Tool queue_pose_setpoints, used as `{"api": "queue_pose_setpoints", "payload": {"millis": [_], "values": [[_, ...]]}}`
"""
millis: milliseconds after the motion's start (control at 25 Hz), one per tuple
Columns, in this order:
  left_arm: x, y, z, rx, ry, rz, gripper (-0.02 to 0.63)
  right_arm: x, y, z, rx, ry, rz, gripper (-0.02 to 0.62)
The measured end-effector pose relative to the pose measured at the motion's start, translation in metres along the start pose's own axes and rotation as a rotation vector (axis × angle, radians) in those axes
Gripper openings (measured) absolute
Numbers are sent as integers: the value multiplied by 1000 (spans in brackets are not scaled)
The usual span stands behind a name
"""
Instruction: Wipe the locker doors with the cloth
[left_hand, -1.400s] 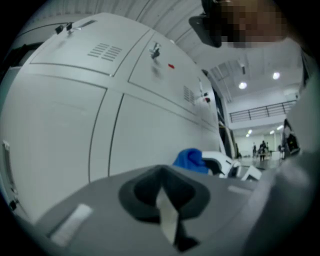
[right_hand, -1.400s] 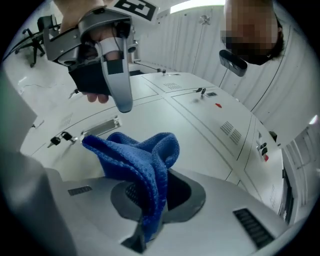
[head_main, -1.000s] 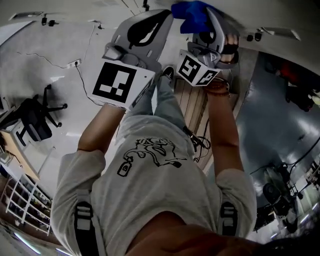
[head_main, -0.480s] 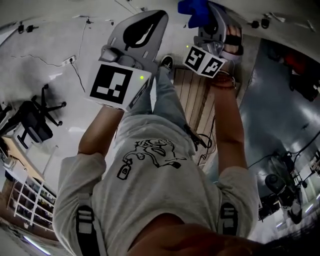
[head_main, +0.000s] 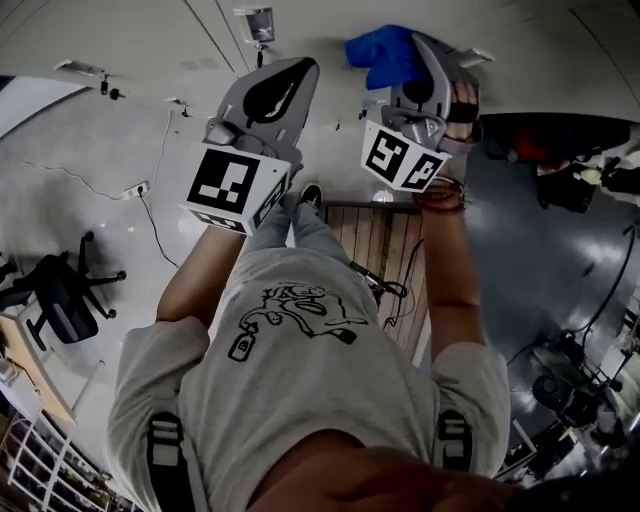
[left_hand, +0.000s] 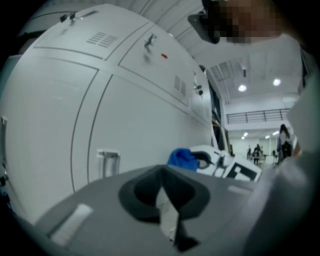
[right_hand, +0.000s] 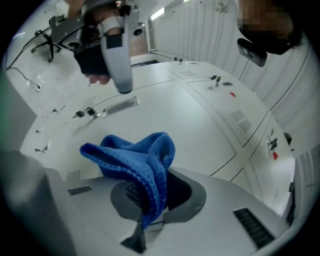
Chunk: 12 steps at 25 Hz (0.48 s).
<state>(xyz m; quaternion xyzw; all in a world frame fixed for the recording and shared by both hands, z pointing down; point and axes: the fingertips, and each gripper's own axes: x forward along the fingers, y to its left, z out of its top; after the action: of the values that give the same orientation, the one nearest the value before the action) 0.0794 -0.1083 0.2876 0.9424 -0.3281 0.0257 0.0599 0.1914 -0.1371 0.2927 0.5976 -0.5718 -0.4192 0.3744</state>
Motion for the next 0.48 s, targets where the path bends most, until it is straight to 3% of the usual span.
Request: {"api": "queue_pose_setpoints", "payload": {"millis": [240, 480], "values": [[-22, 16, 55, 38, -82, 35, 2, 5, -120, 48, 1, -76, -201, 31], [-35, 30, 92, 81, -132, 61, 2, 6, -170, 63, 63, -78, -306, 31]]}}
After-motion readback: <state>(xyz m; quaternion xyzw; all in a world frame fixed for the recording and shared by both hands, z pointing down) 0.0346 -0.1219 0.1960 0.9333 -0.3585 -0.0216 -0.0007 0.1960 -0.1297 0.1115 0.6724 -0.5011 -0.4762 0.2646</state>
